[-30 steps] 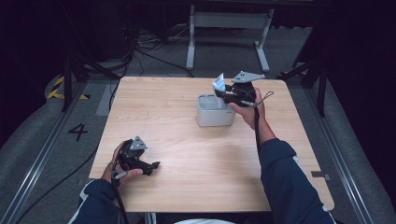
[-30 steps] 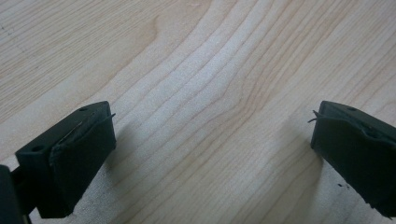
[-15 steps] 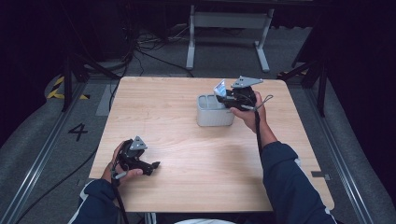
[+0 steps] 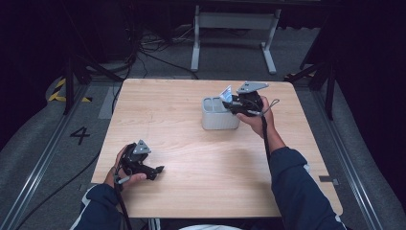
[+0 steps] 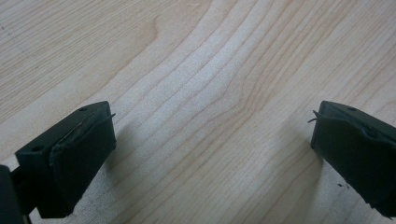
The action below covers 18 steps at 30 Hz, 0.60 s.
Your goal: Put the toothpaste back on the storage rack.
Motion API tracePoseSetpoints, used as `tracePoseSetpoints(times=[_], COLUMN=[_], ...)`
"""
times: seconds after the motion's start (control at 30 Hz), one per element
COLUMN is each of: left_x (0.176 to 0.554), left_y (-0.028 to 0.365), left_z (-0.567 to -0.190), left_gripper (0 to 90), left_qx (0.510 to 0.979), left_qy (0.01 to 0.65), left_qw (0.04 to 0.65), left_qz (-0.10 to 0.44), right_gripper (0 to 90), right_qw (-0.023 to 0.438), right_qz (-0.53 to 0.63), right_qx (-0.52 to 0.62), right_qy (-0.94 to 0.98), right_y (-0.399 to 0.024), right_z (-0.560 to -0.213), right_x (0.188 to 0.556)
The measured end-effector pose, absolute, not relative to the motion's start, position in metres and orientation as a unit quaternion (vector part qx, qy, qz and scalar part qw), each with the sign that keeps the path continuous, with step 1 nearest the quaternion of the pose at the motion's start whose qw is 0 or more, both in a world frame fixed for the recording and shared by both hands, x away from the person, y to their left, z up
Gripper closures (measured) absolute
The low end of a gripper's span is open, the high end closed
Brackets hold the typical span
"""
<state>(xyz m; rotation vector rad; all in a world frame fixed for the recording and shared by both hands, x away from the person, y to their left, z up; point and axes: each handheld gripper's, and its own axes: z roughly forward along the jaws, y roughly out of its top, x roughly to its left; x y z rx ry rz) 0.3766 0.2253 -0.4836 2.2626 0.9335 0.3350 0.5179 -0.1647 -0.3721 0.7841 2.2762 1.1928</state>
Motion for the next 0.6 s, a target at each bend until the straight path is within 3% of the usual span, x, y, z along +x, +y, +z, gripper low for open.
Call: tracePoseSetpoints(times=[0.6], left_x=[0.3765], left_y=[0.2254], left_z=[-0.4836], left_gripper=[0.2], left_qx=[0.865], left_qy=[0.357], left_qw=[0.329], left_qz=[0.128], right_gripper=[58.2], right_qw=[0.223], right_qz=[0.434], right_qx=[0.282], right_qy=[0.826], right_y=[-0.1659], right_z=[-0.3749], right_x=[0.5137])
